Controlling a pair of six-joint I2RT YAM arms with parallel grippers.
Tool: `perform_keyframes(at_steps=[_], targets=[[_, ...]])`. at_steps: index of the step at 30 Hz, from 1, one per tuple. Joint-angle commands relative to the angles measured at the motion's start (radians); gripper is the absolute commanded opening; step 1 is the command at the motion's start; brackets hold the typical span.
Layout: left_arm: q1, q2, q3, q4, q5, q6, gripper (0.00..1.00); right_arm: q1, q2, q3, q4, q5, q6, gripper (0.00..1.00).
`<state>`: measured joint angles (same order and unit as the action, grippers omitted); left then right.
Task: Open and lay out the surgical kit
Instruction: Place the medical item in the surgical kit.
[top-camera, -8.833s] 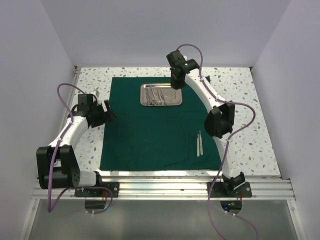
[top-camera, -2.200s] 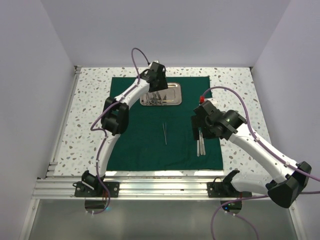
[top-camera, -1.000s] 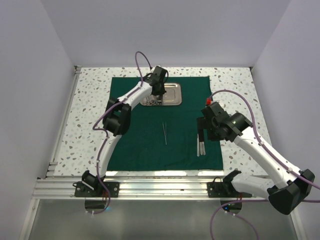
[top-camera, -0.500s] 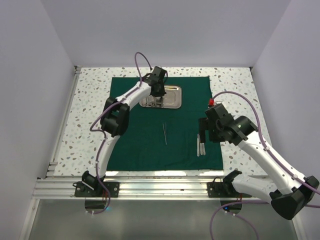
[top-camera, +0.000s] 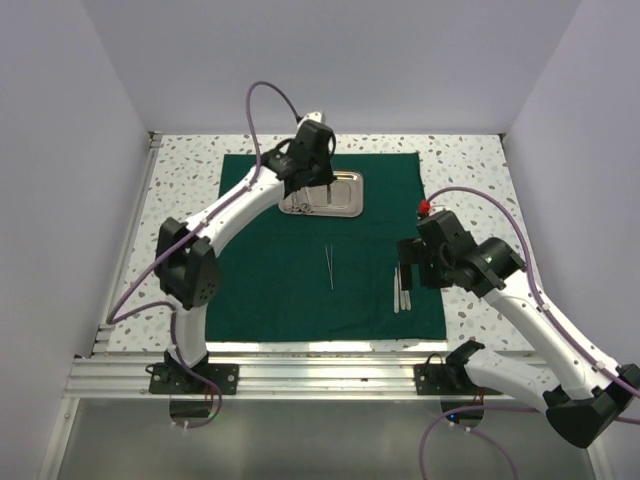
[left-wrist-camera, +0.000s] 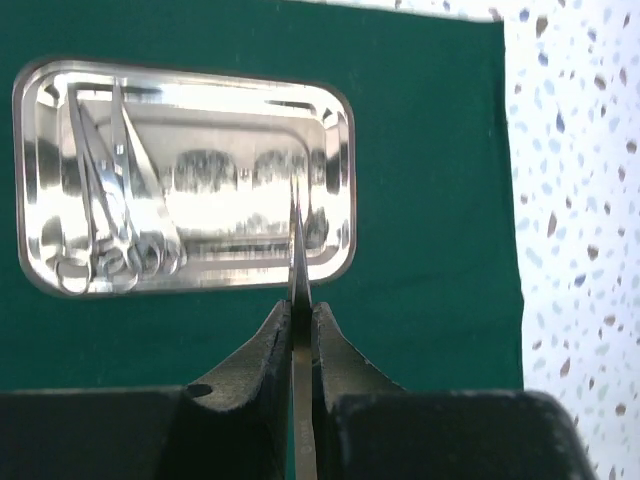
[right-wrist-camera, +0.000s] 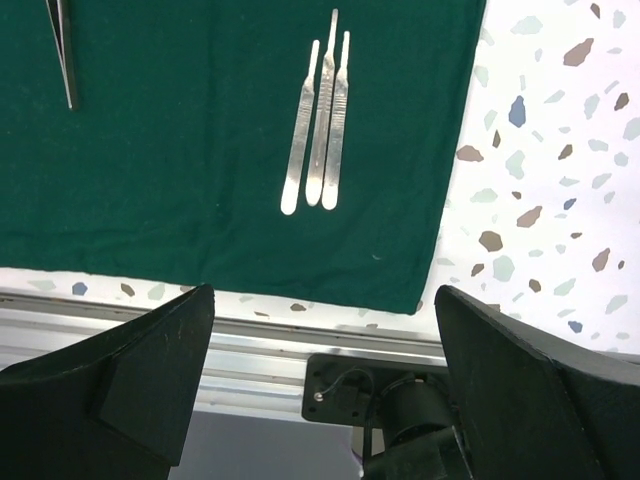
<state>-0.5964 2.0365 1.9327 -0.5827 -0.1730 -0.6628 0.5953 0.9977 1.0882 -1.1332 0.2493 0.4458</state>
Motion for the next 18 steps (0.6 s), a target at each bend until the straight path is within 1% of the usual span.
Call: perform_keyframes(at_steps=[1, 2, 4, 5, 6, 8, 9, 12, 18], targets=[[-0.080, -0.131, -0.179, -0.002, -0.079, -0.052, 0.00, -0.002, -0.028, 0.019, -0.019, -0.030, -0.035, 0.96], [-0.092, -0.184, -0.272, 0.021, -0.080, -0.078, 0.00, -0.002, -0.039, 0.022, -0.020, -0.034, -0.038, 0.96], [-0.135, -0.231, -0.357, 0.043, -0.083, -0.101, 0.00, 0.000, -0.047, 0.025, -0.031, -0.039, -0.039, 0.96], [-0.150, -0.264, -0.426, 0.061, -0.088, -0.121, 0.00, 0.001, -0.048, 0.027, -0.036, -0.039, -0.039, 0.96], [-0.184, -0.277, -0.452, 0.061, -0.104, -0.132, 0.00, 0.001, -0.047, 0.027, -0.039, -0.045, -0.030, 0.96], [-0.216, -0.297, -0.509, 0.051, -0.124, -0.159, 0.00, 0.000, -0.048, 0.015, -0.028, -0.054, -0.024, 0.96], [-0.241, -0.300, -0.524, 0.047, -0.138, -0.167, 0.00, 0.000, -0.048, 0.012, -0.027, -0.056, -0.018, 0.95], [-0.267, -0.299, -0.567, 0.047, -0.155, -0.195, 0.00, 0.001, -0.054, 0.007, -0.023, -0.036, 0.010, 0.96], [-0.275, -0.248, -0.571, 0.040, -0.172, -0.213, 0.00, 0.000, -0.088, -0.020, -0.028, -0.036, 0.085, 0.95]])
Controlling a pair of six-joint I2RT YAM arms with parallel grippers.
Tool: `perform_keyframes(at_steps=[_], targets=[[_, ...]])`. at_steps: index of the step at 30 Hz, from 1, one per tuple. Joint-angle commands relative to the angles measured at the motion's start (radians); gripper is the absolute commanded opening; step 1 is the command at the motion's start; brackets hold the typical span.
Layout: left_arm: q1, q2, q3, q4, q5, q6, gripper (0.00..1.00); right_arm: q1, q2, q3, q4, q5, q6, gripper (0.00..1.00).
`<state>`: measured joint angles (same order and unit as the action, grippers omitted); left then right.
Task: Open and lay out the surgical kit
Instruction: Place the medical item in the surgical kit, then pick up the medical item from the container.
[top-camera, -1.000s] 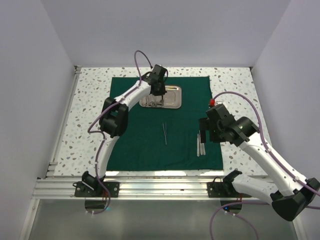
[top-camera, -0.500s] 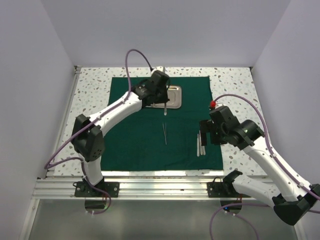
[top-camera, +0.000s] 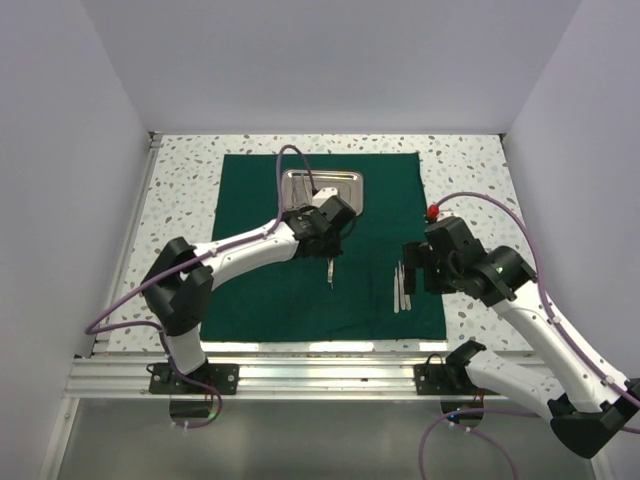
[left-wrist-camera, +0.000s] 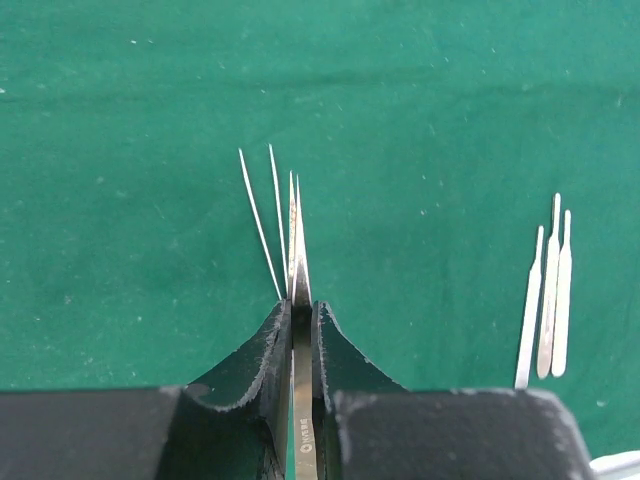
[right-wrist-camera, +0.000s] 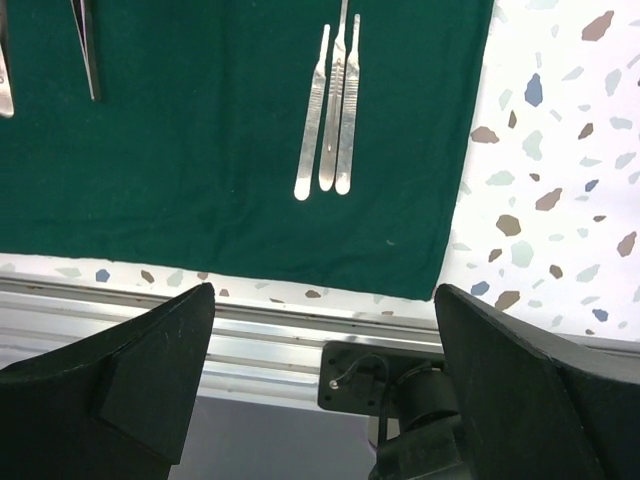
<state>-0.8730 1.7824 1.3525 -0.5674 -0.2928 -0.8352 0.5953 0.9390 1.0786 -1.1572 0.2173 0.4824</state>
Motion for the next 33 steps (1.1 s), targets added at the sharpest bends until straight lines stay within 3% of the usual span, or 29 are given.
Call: perform_keyframes(at_steps=[1, 12, 16, 22, 27, 33], targets=[[0.000, 0.017, 0.013, 0.023, -0.055, -0.041, 0.00, 0.000, -0.042, -0.019, -0.006, -0.001, 0.054, 0.95], [0.005, 0.117, 0.092, 0.001, -0.078, 0.014, 0.23, 0.001, -0.048, -0.072, -0.001, 0.005, 0.099, 0.95], [0.011, 0.132, 0.141, -0.015, -0.082, 0.047, 0.43, 0.001, -0.023, -0.074, 0.020, 0.005, 0.102, 0.95], [0.069, 0.130, 0.209, -0.042, -0.071, 0.085, 0.43, 0.001, 0.029, -0.066, 0.044, 0.010, 0.102, 0.95], [0.189, 0.152, 0.250, -0.034, -0.037, 0.143, 0.40, -0.002, 0.047, -0.054, 0.044, 0.025, 0.099, 0.95], [0.269, 0.277, 0.410, -0.045, -0.006, 0.222, 0.38, 0.000, 0.078, -0.009, 0.028, 0.092, 0.067, 0.96]])
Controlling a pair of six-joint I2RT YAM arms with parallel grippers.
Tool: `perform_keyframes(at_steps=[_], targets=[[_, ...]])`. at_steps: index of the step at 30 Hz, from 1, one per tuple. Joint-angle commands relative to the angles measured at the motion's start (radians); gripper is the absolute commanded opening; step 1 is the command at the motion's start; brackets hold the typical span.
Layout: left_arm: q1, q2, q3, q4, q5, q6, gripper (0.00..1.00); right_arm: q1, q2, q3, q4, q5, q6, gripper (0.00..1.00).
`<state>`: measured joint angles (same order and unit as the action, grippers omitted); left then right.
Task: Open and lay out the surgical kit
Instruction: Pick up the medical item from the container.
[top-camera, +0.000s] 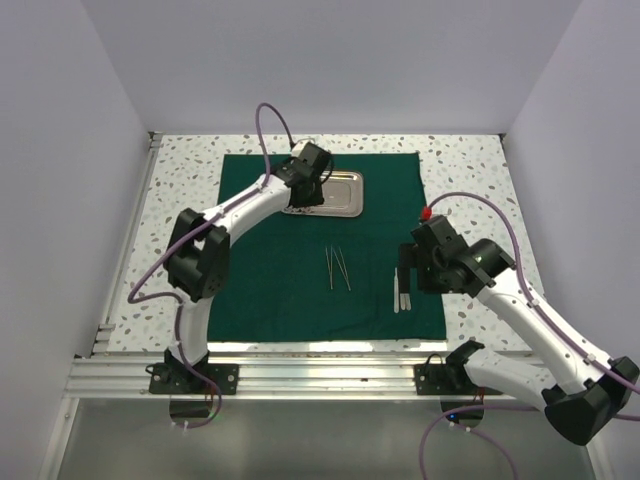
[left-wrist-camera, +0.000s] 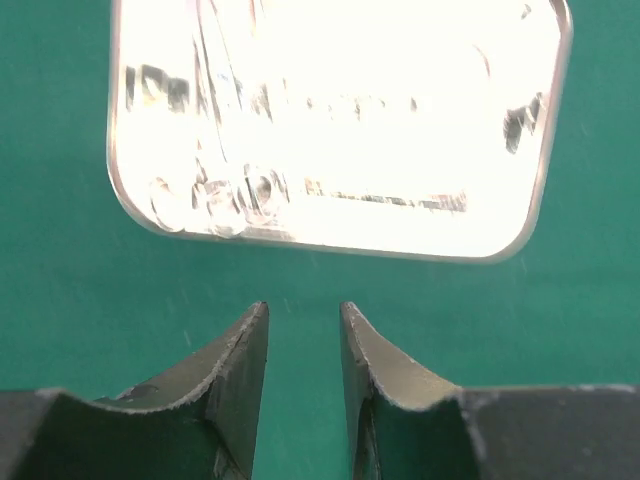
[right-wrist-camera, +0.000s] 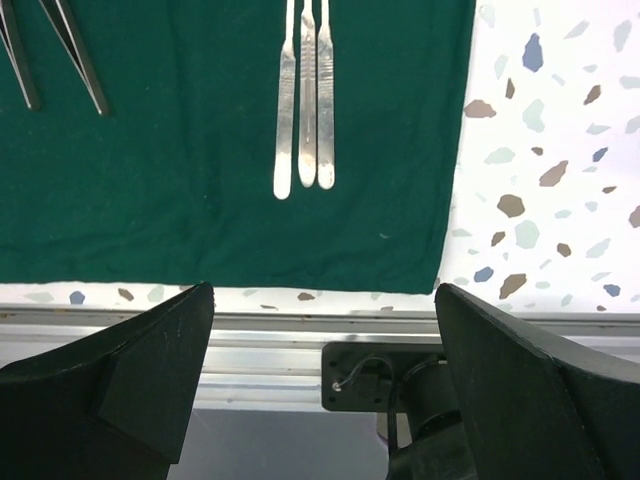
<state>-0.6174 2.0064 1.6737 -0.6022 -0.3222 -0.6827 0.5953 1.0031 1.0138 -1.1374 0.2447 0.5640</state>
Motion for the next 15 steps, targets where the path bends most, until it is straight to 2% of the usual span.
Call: perform_keyframes(at_steps=[1, 6, 15], targets=[[0.019, 0.095, 0.145, -0.021, 0.028, 0.086, 0.38, 0.000, 0.020, 0.065, 0.005, 0.073, -0.018, 0.96], [0.068, 0.225, 0.329, -0.056, 0.058, 0.110, 0.37, -0.002, 0.063, 0.095, 0.002, 0.113, -0.042, 0.97], [0.146, 0.330, 0.451, -0.047, 0.081, 0.144, 0.37, -0.008, 0.147, 0.137, 0.013, 0.154, -0.076, 0.98]])
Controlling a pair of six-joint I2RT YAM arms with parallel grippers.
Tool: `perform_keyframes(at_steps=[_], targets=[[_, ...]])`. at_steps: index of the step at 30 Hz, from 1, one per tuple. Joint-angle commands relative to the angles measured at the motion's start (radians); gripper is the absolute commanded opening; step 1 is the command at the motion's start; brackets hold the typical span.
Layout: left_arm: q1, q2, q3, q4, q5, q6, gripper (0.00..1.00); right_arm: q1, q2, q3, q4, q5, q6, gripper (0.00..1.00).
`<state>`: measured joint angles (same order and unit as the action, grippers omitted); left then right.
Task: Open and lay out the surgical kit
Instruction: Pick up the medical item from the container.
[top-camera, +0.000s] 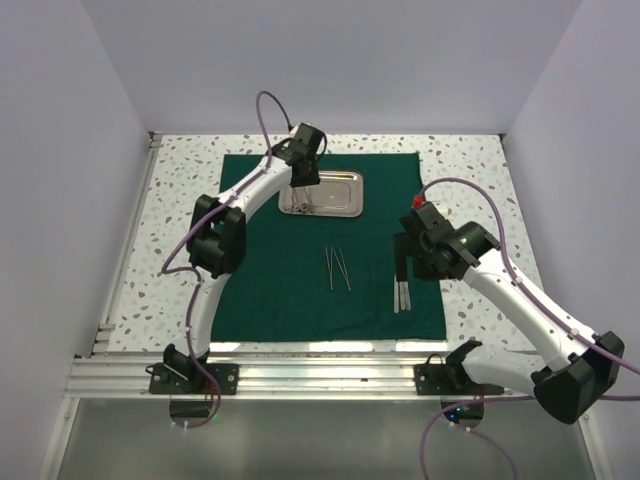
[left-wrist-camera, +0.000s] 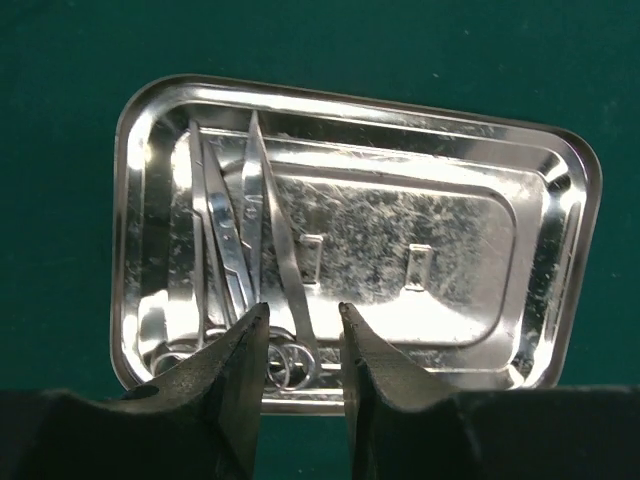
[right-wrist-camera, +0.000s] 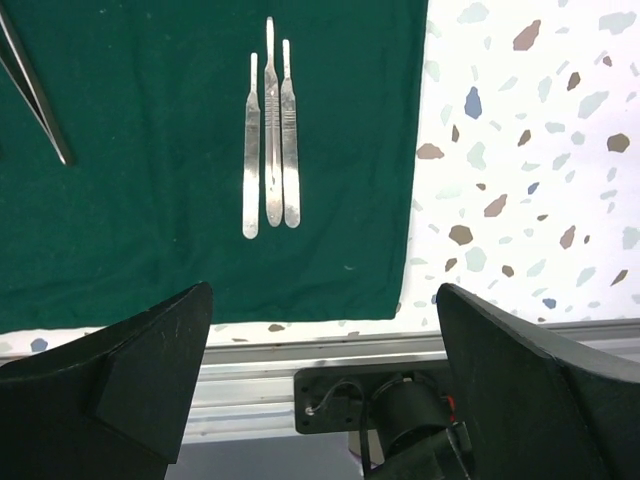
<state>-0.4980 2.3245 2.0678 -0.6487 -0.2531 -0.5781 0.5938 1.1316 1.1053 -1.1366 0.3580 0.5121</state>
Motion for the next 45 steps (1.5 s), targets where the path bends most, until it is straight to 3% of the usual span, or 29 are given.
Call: perform_keyframes(at_steps=[1, 24, 31, 36, 40, 45], targets=[[0.035, 0.015, 0.057, 0.006, 0.014, 0.050, 0.38, -0.005, 0.037, 0.048, 0.012, 0.041, -0.032, 0.98], [0.050, 0.162, 0.090, 0.070, 0.107, 0.081, 0.38, -0.020, 0.174, 0.099, 0.041, 0.029, -0.084, 0.98], [0.050, 0.207, 0.114, 0.072, 0.158, 0.055, 0.26, -0.031, 0.183, 0.100, 0.041, 0.024, -0.099, 0.98], [0.050, 0.213, 0.127, 0.084, 0.204, 0.041, 0.00, -0.035, 0.183, 0.097, 0.046, 0.025, -0.103, 0.98], [0.050, 0.196, 0.120, 0.132, 0.297, 0.041, 0.00, -0.037, 0.177, 0.094, 0.052, 0.025, -0.103, 0.98], [0.050, 0.135, 0.091, 0.302, 0.544, 0.015, 0.00, -0.040, 0.160, 0.090, 0.058, 0.024, -0.100, 0.98]])
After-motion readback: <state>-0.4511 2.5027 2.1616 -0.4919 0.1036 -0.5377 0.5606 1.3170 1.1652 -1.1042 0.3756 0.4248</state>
